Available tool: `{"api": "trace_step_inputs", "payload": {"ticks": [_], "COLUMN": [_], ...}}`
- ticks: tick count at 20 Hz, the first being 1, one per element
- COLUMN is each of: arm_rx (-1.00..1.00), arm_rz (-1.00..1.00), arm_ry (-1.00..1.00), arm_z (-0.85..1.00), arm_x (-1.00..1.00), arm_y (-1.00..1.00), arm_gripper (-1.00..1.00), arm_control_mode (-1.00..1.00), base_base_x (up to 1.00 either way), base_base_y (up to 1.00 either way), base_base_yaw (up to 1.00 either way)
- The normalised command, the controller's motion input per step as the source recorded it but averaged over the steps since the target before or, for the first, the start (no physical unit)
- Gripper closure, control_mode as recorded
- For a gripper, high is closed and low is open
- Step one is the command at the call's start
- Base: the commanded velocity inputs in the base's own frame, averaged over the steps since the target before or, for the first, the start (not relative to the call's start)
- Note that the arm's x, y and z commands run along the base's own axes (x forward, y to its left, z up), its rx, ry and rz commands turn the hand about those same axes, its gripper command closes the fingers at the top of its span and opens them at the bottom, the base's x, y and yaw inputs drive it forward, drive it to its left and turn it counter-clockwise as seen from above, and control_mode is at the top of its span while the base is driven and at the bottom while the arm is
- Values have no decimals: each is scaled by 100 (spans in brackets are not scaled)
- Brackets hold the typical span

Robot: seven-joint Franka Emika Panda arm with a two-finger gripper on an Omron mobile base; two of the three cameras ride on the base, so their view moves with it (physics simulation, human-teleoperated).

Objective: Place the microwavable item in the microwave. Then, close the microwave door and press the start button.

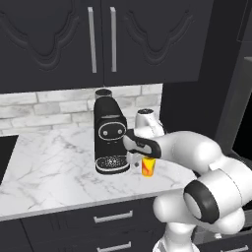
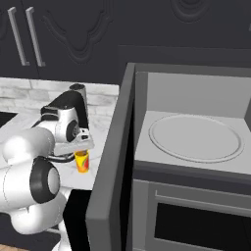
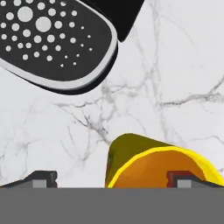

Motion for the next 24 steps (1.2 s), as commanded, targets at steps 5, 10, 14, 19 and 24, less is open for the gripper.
{"api": "trace_step_inputs", "payload": {"ticks": [5,10,14,19,24], "arm_rx": [0,-4,-3,-1,0], "arm_rz": [8,8,6,6,7], "arm_ry": [1,1,0,0,-2], "arm_z": [-15,-34,-51,-31,-11], "arm_x": [6,-19,-46,-25,-2], "arm_y": [0,0,0,-1,-3], "arm_gripper": [-100,-100,100,100,100], "arm_control_mode": [-100,-100,-100,-100,-100], "base_base_x": [0,0,0,0,0], "base_base_y": [0,0,0,0,0], "base_base_yaw": [0,0,0,0,0]}}
